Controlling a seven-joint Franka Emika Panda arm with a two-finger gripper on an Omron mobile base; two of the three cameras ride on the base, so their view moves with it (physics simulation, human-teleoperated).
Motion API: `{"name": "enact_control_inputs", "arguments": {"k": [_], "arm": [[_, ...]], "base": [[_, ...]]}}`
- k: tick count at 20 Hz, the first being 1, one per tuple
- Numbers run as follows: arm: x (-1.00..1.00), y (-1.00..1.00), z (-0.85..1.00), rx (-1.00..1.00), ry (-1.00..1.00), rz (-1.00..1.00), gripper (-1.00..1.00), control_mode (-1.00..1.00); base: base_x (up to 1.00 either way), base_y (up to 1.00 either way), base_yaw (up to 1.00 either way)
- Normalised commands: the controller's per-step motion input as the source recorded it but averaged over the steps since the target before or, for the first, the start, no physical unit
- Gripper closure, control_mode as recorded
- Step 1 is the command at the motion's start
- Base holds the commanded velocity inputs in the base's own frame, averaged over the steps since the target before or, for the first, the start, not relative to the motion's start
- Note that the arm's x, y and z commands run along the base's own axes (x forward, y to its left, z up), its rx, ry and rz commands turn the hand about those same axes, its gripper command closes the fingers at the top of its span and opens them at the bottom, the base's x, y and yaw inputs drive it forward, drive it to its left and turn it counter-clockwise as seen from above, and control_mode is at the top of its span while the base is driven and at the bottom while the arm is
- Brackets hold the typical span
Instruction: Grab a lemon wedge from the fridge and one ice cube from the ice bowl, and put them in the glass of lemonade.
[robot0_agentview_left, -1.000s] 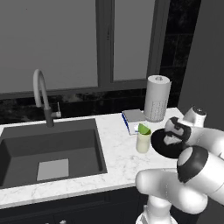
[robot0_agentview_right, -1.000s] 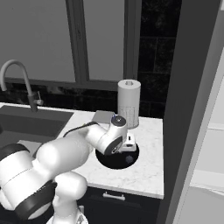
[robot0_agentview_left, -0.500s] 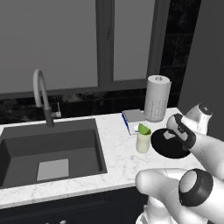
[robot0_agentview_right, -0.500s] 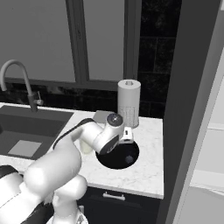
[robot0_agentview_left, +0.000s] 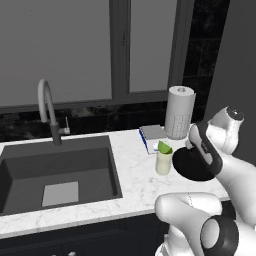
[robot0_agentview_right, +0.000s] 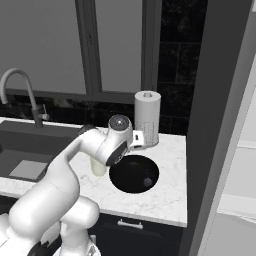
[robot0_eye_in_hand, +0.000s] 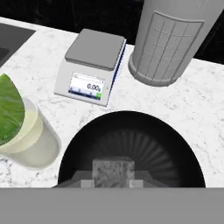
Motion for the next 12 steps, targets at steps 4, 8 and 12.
{"name": "enact_control_inputs", "arguments": {"k": [4,8,12], "arm": [[0.0,0.36,0.89,-0.06,0.27,0.0,1.0,-1.0],[-0.19,0.53,0.1,0.04,0.04,0.02,1.0,-1.0],[-0.01,0.49,-0.21,0.11,-0.13,0.05,1.0,-1.0]], "base": [[0.0,0.0,0.0],[0.0,0.0,0.0],[0.0,0.0,0.0]]}}
